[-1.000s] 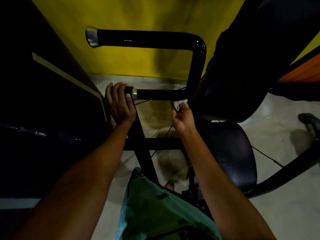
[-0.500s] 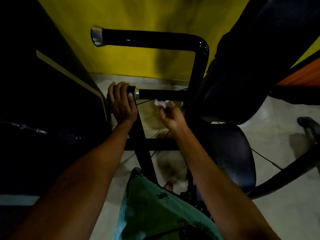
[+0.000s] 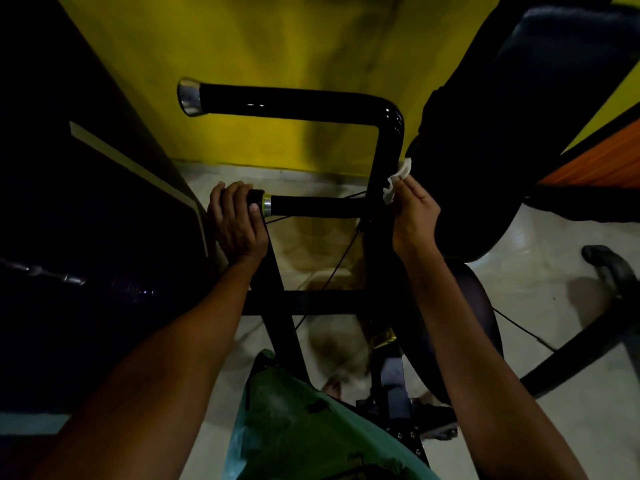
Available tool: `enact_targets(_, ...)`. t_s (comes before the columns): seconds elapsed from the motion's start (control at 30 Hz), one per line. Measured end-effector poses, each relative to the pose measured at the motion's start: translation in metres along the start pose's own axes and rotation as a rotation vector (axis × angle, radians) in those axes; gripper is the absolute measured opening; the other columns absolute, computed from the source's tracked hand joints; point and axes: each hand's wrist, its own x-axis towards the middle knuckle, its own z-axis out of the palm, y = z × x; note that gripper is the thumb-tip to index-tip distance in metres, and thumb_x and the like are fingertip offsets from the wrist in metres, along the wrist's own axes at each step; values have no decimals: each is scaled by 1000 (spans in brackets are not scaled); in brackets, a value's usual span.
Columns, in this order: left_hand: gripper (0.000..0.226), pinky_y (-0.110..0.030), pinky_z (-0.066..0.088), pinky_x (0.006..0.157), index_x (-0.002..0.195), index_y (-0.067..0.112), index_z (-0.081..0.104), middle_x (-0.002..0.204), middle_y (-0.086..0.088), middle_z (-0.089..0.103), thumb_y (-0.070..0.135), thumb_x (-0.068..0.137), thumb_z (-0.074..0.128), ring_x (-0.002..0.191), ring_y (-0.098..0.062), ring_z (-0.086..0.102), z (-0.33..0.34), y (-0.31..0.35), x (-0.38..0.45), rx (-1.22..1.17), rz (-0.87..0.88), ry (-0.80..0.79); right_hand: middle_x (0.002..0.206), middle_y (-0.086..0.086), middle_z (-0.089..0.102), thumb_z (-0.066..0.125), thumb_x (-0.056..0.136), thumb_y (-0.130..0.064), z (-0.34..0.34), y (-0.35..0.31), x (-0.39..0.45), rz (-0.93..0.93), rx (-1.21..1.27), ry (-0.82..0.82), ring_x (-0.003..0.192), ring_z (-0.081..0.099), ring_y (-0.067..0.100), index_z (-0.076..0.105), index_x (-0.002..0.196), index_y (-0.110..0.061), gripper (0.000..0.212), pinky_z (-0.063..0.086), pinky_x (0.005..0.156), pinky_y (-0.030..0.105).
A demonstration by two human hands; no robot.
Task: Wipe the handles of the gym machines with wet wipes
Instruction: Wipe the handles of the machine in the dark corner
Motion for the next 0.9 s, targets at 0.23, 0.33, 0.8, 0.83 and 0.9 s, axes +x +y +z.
enact_targets(0.23, 43, -42, 34, 102, 110, 1, 60, 116, -15, 60, 25, 95, 28, 121, -30, 40, -1, 0, 0, -1, 3, 14, 75, 3, 67, 60, 87, -2, 28, -35, 10, -239, -104, 73, 67, 62, 8, 67, 103, 5, 19, 50, 63, 22)
enact_targets(0.33, 43, -42, 34, 103, 112, 3, 60, 117, -14, 59, 26, 95, 28, 123, -29, 38, -2, 1, 0, 6, -3, 4, 85, 12, 71, 65, 82, -5, 45, -50, 11, -405, -256, 44, 74, 66, 10, 70, 102, 3, 22, 52, 66, 24)
enact_targets(0.8, 53, -45, 35, 104, 112, 3, 60, 116, -14, 60, 35, 99, 20, 122, -33, 42, 3, -3, -1, -16, -31, -1, 106, 13, 69, 60, 88, -20, 37, -58, 18, -616, -698, -112, 87, 61, 10, 61, 122, -8, 36, 50, 75, 30)
enact_targets(0.83, 54, -44, 34, 104, 112, 3, 60, 116, -14, 60, 36, 99, 20, 122, -33, 42, 3, -3, -1, -17, -29, -1, 111, 14, 67, 59, 87, -19, 40, -59, 18, -692, -726, -149, 96, 62, 14, 62, 119, -6, 35, 51, 83, 29)
enact_targets(0.9, 52, -44, 34, 104, 112, 3, 60, 117, -14, 60, 35, 98, 21, 122, -31, 41, 2, -2, -1, -5, -25, 0, 119, 14, 63, 58, 85, -12, 53, -66, 16, -885, -880, -286, 111, 57, 17, 66, 113, -2, 30, 45, 94, 24)
